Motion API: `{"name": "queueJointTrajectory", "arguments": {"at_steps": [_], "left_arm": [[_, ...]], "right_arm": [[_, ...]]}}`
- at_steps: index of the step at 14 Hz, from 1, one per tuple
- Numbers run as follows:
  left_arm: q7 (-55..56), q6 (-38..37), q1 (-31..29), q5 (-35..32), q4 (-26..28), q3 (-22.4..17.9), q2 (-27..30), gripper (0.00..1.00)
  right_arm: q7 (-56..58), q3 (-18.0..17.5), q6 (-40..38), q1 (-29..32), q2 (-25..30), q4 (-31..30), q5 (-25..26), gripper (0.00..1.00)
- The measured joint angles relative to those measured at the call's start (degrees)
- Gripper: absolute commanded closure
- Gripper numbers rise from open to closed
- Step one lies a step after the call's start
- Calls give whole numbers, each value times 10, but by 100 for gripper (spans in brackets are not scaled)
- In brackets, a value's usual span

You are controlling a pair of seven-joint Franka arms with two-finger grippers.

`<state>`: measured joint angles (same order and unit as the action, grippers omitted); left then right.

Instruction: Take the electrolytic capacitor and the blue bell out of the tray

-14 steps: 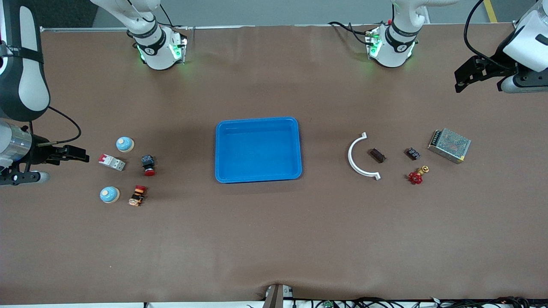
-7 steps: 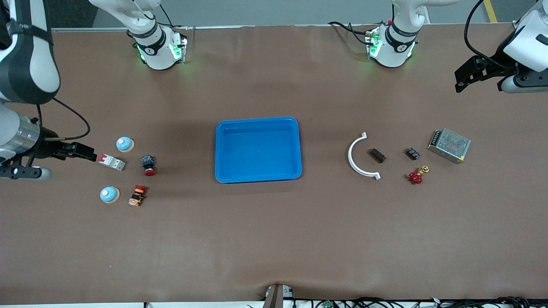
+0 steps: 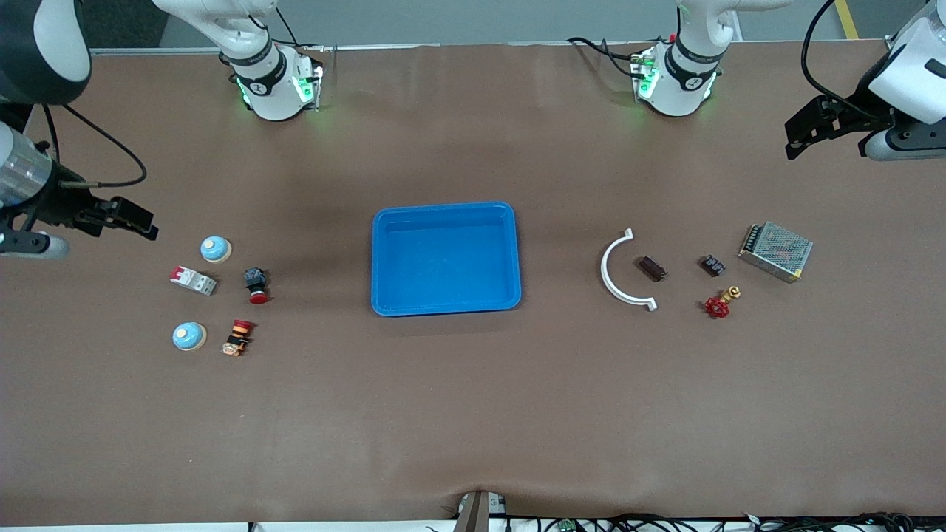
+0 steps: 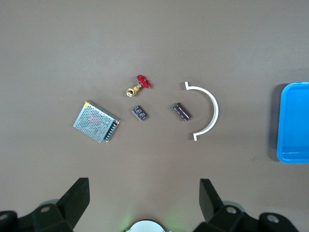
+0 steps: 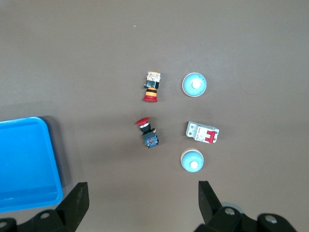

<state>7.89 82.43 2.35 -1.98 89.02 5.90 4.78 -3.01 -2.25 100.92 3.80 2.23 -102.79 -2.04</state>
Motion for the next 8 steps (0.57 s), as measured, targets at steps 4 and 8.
{"name": "queueJointTrajectory", "arguments": {"at_steps": [4, 8], "left_arm": [[0, 0, 0, 0, 0, 0, 0, 0], [0, 0, 0, 0, 0, 0, 0, 0]], "right_arm": [[-9, -14, -2, 0, 40, -18, 0, 0], [-29, -19, -48, 0, 42, 46, 0, 0]]}}
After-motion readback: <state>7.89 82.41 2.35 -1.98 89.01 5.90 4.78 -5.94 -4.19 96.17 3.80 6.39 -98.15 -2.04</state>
